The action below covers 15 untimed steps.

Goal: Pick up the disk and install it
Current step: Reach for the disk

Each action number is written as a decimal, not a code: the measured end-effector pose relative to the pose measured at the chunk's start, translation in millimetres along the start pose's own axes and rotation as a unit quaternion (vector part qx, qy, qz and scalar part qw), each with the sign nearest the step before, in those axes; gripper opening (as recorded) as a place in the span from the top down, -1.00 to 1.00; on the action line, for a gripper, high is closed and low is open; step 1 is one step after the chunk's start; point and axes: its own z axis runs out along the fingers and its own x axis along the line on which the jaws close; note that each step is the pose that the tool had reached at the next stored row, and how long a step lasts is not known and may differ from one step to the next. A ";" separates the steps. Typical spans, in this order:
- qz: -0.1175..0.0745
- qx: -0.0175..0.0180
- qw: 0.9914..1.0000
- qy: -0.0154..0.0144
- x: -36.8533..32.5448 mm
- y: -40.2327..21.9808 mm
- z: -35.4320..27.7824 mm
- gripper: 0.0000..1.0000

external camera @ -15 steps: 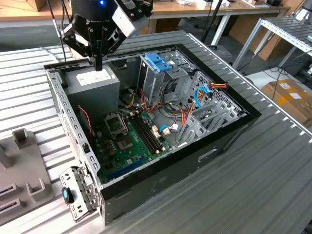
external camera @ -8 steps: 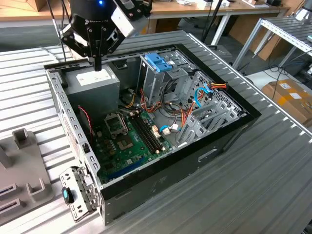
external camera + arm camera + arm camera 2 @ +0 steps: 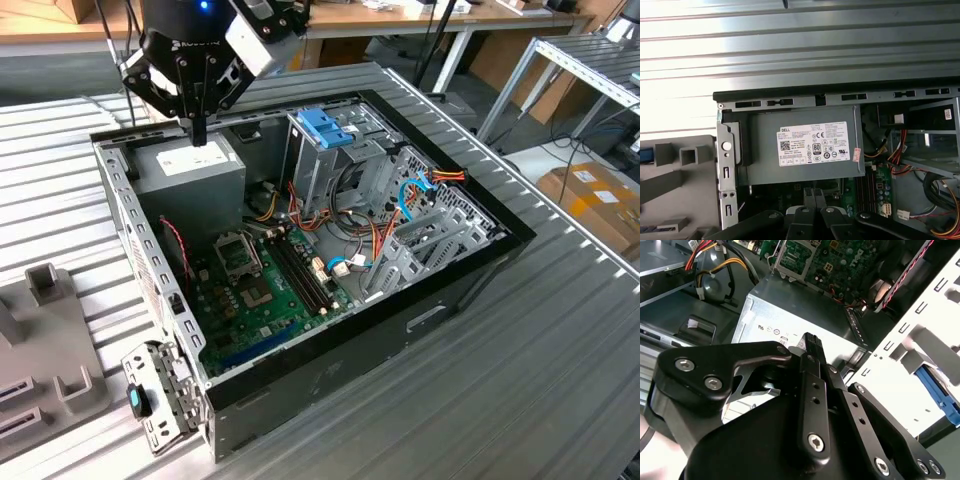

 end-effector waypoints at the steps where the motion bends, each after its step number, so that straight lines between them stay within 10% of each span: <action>1: 0.000 0.000 1.000 0.000 0.0 0.0 0.0 0.79; 15: 0.000 0.000 1.000 0.000 24.5 -1.9 -0.1 0.79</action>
